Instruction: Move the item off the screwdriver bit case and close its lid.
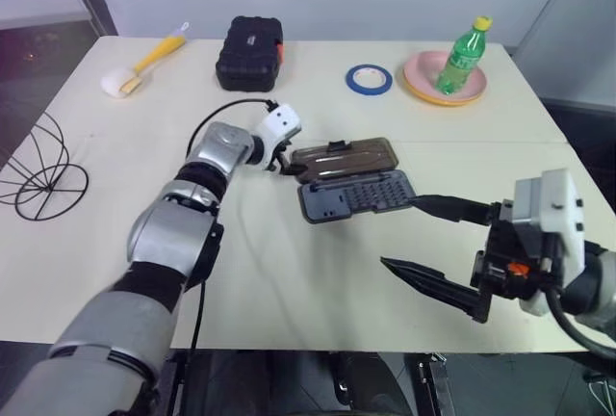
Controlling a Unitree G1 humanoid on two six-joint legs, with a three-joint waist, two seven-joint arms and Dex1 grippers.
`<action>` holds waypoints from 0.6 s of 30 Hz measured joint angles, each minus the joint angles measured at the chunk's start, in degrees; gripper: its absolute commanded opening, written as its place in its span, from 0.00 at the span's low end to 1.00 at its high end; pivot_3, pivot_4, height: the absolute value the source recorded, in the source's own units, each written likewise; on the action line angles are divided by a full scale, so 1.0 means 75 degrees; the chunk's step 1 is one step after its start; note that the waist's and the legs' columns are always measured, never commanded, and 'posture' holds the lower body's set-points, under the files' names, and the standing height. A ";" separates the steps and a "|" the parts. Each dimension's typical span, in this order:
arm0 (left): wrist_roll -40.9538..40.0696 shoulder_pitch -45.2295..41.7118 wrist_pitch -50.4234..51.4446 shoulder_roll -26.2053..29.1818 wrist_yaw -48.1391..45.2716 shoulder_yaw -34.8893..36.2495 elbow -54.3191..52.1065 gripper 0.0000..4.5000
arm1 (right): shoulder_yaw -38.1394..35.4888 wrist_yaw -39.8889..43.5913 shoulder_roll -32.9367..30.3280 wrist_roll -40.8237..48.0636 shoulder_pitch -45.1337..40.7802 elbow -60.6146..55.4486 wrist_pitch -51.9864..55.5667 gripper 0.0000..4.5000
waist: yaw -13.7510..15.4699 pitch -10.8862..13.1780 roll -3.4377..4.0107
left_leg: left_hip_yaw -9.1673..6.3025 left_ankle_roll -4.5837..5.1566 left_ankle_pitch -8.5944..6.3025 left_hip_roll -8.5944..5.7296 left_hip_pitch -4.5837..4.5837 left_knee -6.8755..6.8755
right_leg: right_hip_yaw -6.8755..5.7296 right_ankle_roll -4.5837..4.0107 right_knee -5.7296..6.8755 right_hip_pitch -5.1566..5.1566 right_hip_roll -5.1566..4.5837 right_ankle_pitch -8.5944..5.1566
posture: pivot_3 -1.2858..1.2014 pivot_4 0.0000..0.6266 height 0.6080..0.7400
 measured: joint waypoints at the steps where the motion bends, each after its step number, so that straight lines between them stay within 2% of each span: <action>1: -0.0053 -0.0017 0.0294 -0.0020 -0.0021 0.0085 -0.0024 0.90 | 0.0093 0.0004 0.0000 -0.0039 -0.0005 0.0012 -0.0084 1.00 | 0.0002 0.0000 0.0000 | 0.0000 0.0000 0.0000 0.0000 0.0000 0.0000 | 0.0000 0.0000 0.0000 0.0000 0.0000 0.0000 | 0.52 0.24 0.98; 7: -0.0147 -0.0131 0.1776 -0.0196 0.0055 0.0279 -0.0272 0.90 | 0.0584 0.0064 -0.0005 -0.0298 -0.0262 0.0243 -0.0381 1.00 | 0.0006 -0.0002 -0.0003 | 0.0000 0.0000 0.0000 0.0000 0.0003 0.0001 | 0.0000 0.0000 0.0000 0.0005 0.0000 0.0000 | 0.52 0.24 0.98; 10: -0.0357 -0.0414 0.3125 -0.0254 0.0370 0.0571 -0.0416 0.90 | 0.0773 0.0097 -0.0006 -0.0400 -0.0349 0.0362 -0.0460 1.00 | -0.0003 -0.0003 -0.0003 | -0.0002 0.0000 0.0000 0.0000 0.0004 0.0001 | 0.0000 0.0000 0.0001 0.0005 0.0002 0.0000 | 0.52 0.24 0.98; 15: -0.0642 -0.0636 0.4549 -0.0386 0.1173 0.0997 -0.0608 0.90 | 0.1027 0.0135 -0.0014 -0.0531 -0.0476 0.0401 -0.0503 1.00 | -0.0003 -0.0004 -0.0003 | -0.0004 0.0000 0.0000 0.0000 0.0005 0.0002 | 0.0000 0.0000 0.0003 0.0006 0.0002 0.0000 | 0.52 0.24 0.98; 16: -0.0670 -0.0659 0.4751 -0.0403 0.1292 0.1018 -0.0673 0.79 | 0.1062 0.0133 -0.0014 -0.0545 -0.0533 0.0415 -0.0503 1.00 | -0.0009 -0.0004 -0.0003 | -0.0004 0.0000 0.0000 0.0000 0.0006 0.0002 | 0.0000 0.0000 0.0004 0.0006 0.0002 0.0000 | 0.52 0.24 0.98; 17: -0.0693 -0.0677 0.5021 -0.0434 0.1470 0.1041 -0.0761 0.73 | 0.1078 0.0125 -0.0014 -0.0563 -0.0610 0.0449 -0.0514 1.00 | -0.0011 -0.0005 -0.0002 | -0.0004 0.0000 0.0000 0.0000 0.0008 0.0002 | 0.0001 0.0000 0.0005 0.0006 0.0002 0.0000 | 0.52 0.24 0.98; 18: -0.0699 -0.0679 0.5158 -0.0433 0.1535 0.1042 -0.0803 0.61 | 0.1085 0.0116 -0.0014 -0.0580 -0.0629 0.0467 -0.0524 1.00 | -0.0010 -0.0006 -0.0002 | -0.0004 0.0000 0.0000 0.0000 0.0008 0.0001 | 0.0000 0.0000 0.0006 0.0007 0.0002 0.0000 | 0.52 0.24 0.98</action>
